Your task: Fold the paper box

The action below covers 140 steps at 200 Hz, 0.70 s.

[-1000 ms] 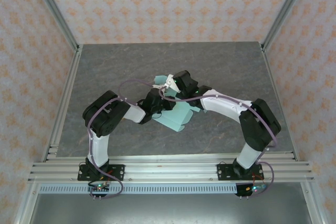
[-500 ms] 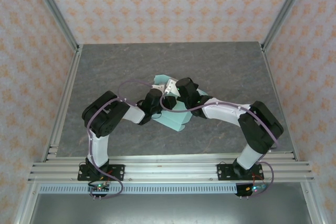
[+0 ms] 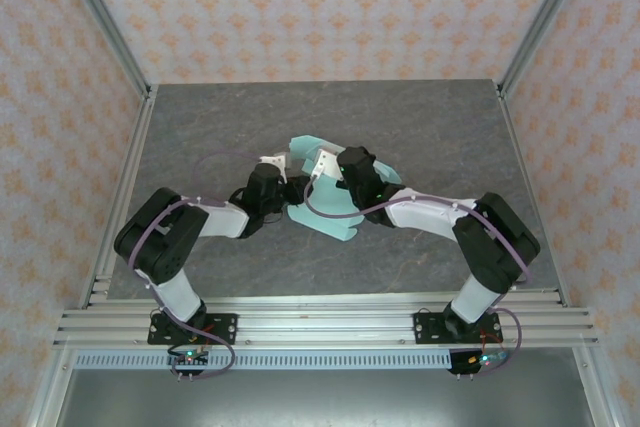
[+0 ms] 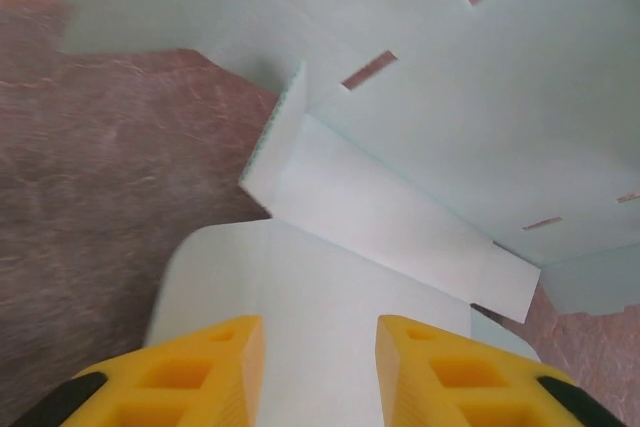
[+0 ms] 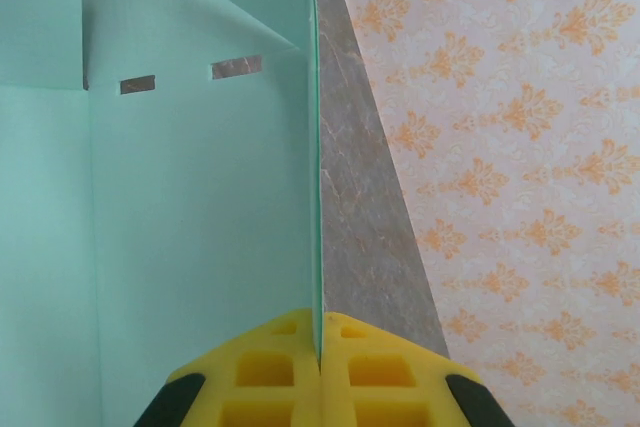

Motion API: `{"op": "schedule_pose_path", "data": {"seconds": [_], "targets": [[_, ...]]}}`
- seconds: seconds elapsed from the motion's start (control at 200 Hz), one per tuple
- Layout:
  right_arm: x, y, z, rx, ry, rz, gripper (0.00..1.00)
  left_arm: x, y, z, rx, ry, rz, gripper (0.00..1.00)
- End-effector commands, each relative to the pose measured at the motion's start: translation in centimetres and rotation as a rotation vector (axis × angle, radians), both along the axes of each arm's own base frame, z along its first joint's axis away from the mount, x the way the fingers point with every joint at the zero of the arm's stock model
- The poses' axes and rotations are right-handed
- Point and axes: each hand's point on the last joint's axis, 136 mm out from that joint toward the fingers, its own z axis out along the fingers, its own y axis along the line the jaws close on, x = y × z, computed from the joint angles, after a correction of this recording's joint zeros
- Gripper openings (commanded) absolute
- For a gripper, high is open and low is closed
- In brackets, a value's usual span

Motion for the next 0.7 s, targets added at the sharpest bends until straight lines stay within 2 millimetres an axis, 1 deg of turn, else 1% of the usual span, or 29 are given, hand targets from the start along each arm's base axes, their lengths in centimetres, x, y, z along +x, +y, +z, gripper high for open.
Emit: {"op": "schedule_pose_path", "data": {"seconds": [0.0, 0.07, 0.175, 0.22, 0.33, 0.495, 0.696], "targets": [[0.8, -0.5, 1.8, -0.012, -0.056, 0.006, 0.0, -0.7, 1.5, 0.8, 0.022, -0.008, -0.01, 0.36], [1.0, -0.7, 1.5, -0.037, -0.061, 0.021, 0.0, -0.8, 3.0, 1.4, 0.027, -0.013, 0.012, 0.37], [1.4, -0.9, 0.9, -0.064, -0.071, 0.037, 0.0, -0.9, 5.3, 3.0, 0.042, -0.028, 0.055, 0.39], [1.5, -0.7, 0.5, -0.081, -0.077, 0.05, 0.0, -0.9, 6.2, 3.6, 0.08, -0.048, 0.066, 0.4], [1.6, -0.4, -0.5, -0.124, -0.083, 0.079, 0.0, -0.8, 7.9, 5.0, 0.131, -0.059, 0.111, 0.4], [1.7, -0.1, -1.6, -0.157, -0.102, 0.102, 0.0, -0.1, 9.1, 6.1, 0.118, -0.078, 0.164, 0.4], [1.2, 0.1, -2.8, -0.164, -0.116, 0.119, 0.0, 0.3, 9.4, 6.0, 0.12, -0.075, 0.177, 0.41]]}}
